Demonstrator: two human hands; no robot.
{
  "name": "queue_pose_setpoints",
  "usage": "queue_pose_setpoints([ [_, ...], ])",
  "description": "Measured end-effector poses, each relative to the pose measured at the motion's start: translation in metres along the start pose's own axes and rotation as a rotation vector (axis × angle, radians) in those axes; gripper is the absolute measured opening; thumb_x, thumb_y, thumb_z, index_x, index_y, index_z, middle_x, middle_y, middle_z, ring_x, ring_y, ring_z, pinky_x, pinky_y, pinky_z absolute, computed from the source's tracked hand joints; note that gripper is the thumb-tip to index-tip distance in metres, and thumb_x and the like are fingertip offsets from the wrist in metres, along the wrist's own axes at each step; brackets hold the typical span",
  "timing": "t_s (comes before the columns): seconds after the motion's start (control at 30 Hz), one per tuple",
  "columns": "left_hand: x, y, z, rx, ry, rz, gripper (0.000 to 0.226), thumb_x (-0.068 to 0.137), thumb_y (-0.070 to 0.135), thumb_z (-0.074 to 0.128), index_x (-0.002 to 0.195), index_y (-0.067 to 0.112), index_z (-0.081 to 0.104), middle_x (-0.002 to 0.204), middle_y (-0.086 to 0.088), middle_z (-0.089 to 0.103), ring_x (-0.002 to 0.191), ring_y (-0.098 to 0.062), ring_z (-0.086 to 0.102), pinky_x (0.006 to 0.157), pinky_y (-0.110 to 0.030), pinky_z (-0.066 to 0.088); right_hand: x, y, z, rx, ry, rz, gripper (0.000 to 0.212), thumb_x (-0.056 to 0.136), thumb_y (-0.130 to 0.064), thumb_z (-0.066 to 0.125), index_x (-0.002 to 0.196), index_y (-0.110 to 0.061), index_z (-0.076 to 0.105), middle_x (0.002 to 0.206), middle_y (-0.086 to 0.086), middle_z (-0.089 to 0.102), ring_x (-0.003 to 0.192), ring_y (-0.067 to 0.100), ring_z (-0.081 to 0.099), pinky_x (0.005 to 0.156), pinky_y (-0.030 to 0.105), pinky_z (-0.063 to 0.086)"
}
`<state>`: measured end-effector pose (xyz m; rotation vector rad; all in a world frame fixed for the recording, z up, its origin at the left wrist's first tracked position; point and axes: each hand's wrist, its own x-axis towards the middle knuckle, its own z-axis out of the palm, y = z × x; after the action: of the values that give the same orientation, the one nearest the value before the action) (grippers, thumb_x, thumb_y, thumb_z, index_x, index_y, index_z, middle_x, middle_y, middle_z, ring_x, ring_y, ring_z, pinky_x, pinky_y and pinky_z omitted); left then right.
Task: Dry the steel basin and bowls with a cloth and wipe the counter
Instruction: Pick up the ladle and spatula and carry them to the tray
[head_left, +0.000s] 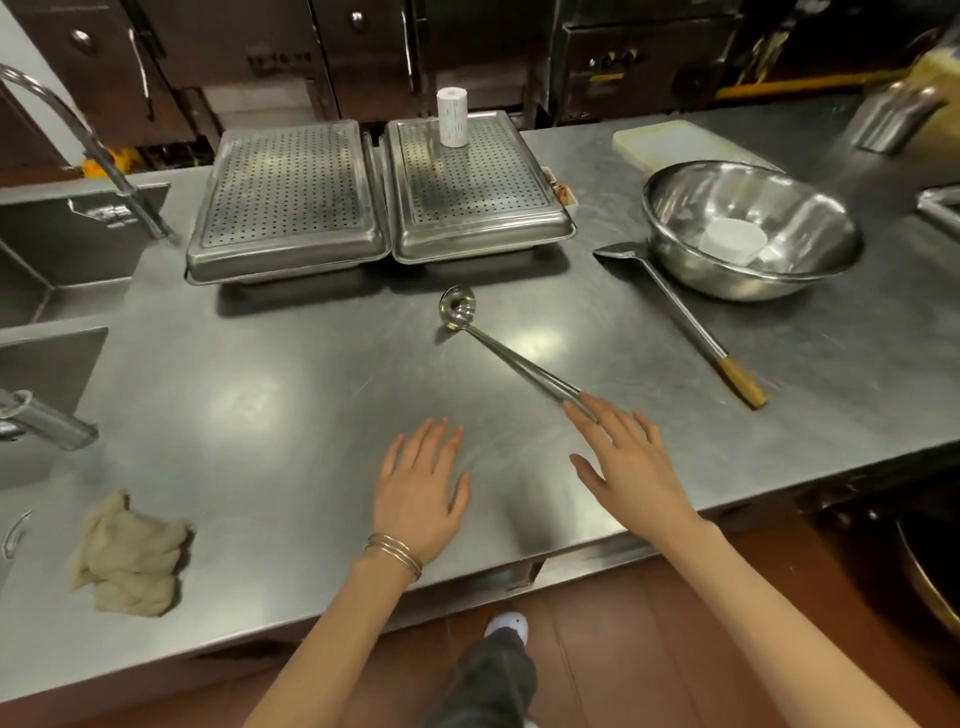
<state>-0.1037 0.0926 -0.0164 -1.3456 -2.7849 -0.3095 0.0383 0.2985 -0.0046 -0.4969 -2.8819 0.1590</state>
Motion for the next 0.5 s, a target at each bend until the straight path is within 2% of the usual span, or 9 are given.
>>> queue_pose_setpoints([
  [0.07, 0.012, 0.007, 0.011, -0.017, -0.027, 0.015, 0.052, 0.087, 0.038, 0.033, 0.126, 0.012, 0.055, 0.128, -0.009, 0.057, 0.12, -0.026, 0.052, 0.103, -0.041, 0.038, 0.004, 0.013, 0.008, -0.009, -0.025, 0.012, 0.054, 0.087, -0.039, 0.036, 0.139, -0.022, 0.038, 0.14, 0.004, 0.046, 0.125, 0.022, 0.043, 0.1, 0.048, 0.038],
  [0.17, 0.037, 0.014, 0.023, -0.034, -0.042, 0.019, 0.05, 0.086, 0.038, 0.035, 0.123, 0.013, 0.057, 0.125, -0.009, 0.059, 0.117, -0.026, 0.055, 0.1, -0.037, 0.031, 0.014, 0.035, 0.017, -0.029, -0.059, 0.019, 0.054, 0.086, -0.039, 0.041, 0.138, -0.024, 0.038, 0.139, 0.002, 0.047, 0.126, 0.021, 0.043, 0.099, 0.049, 0.038],
  [0.33, 0.084, 0.024, 0.027, -0.067, -0.025, 0.04, 0.05, 0.083, 0.036, 0.036, 0.121, 0.012, 0.059, 0.123, -0.009, 0.061, 0.113, -0.026, 0.058, 0.095, -0.034, 0.03, 0.045, 0.068, 0.017, -0.029, -0.03, -0.001, 0.064, 0.079, -0.027, 0.07, 0.135, -0.023, 0.039, 0.135, 0.005, 0.052, 0.122, 0.026, 0.049, 0.097, 0.05, 0.04],
  [0.5, 0.115, 0.036, 0.036, -0.075, -0.014, 0.04, 0.05, 0.084, 0.036, 0.036, 0.12, 0.011, 0.059, 0.121, -0.01, 0.061, 0.112, -0.027, 0.058, 0.094, -0.033, 0.03, 0.074, 0.098, 0.016, -0.043, 0.0, -0.024, 0.062, 0.079, -0.028, 0.071, 0.134, -0.022, 0.043, 0.135, 0.005, 0.052, 0.122, 0.025, 0.047, 0.095, 0.048, 0.042],
])
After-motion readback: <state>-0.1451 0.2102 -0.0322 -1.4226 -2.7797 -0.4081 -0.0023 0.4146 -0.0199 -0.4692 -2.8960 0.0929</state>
